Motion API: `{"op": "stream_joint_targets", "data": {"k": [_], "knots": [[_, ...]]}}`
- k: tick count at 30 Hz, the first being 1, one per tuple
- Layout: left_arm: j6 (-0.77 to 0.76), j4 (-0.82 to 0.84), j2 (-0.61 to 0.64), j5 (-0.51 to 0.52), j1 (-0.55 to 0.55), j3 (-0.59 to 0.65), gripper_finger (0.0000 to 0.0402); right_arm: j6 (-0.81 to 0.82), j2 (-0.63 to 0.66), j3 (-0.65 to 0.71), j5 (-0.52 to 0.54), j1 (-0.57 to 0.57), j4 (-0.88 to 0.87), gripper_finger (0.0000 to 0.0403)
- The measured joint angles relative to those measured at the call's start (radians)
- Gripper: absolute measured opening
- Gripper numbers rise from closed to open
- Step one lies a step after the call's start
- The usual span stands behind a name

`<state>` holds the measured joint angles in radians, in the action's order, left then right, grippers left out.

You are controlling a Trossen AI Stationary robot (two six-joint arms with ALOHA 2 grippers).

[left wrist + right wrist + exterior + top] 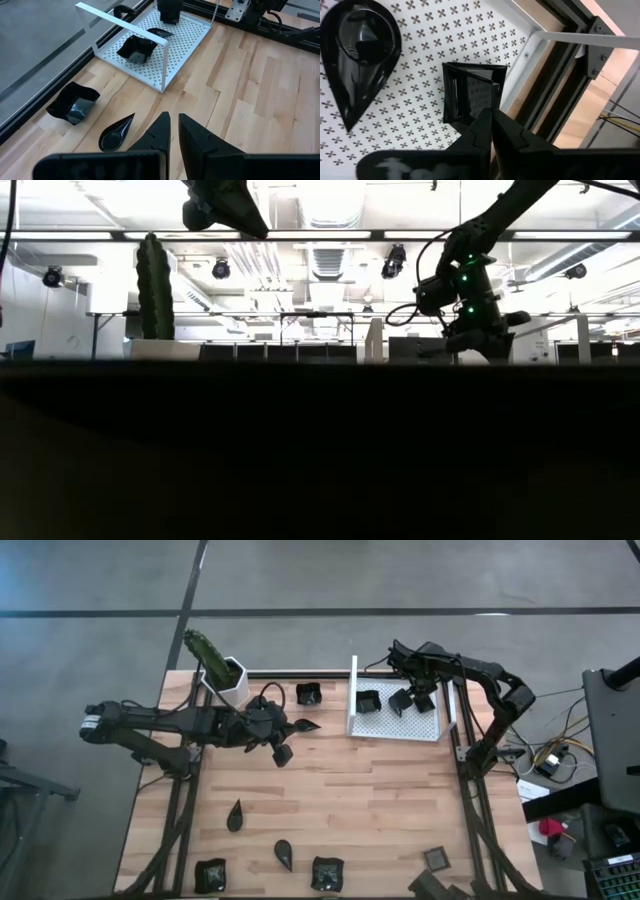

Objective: Pick & Place Mini shaped plates
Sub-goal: Stack the black square plate on top of the other black square plate on the shelf, then stack the black drop shaped plate on top of the other black drop shaped plate on the shelf

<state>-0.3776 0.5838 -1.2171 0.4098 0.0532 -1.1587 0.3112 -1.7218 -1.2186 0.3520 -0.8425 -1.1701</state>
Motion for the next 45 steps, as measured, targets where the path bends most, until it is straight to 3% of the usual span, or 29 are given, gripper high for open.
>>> {"op": "stream_joint_targets", "data": {"k": [19, 31, 37, 41, 45], "knots": [[0.005, 0.0, 0.0, 0.0, -0.001, 0.0, 0.003, 0.018, 0.0, 0.002, -0.036, 0.0, -0.004, 0.0012], [0.008, 0.0, 0.0, -0.001, -0.001, 0.0, 0.003, 0.021, 0.002, 0.002, -0.037, 0.0, -0.004, 0.009], [0.008, 0.0, 0.0, -0.001, -0.001, 0.0, 0.003, -0.015, 0.025, -0.013, -0.041, 0.0, -0.005, 0.0108], [0.008, 0.003, 0.0, -0.001, -0.001, 0.0, 0.003, -0.035, 0.059, -0.035, -0.058, 0.001, -0.025, 0.0098], [-0.014, 0.033, 0.0, -0.001, -0.001, 0.0, 0.003, -0.033, 0.127, -0.051, -0.098, 0.014, -0.03, 0.0054]]}}
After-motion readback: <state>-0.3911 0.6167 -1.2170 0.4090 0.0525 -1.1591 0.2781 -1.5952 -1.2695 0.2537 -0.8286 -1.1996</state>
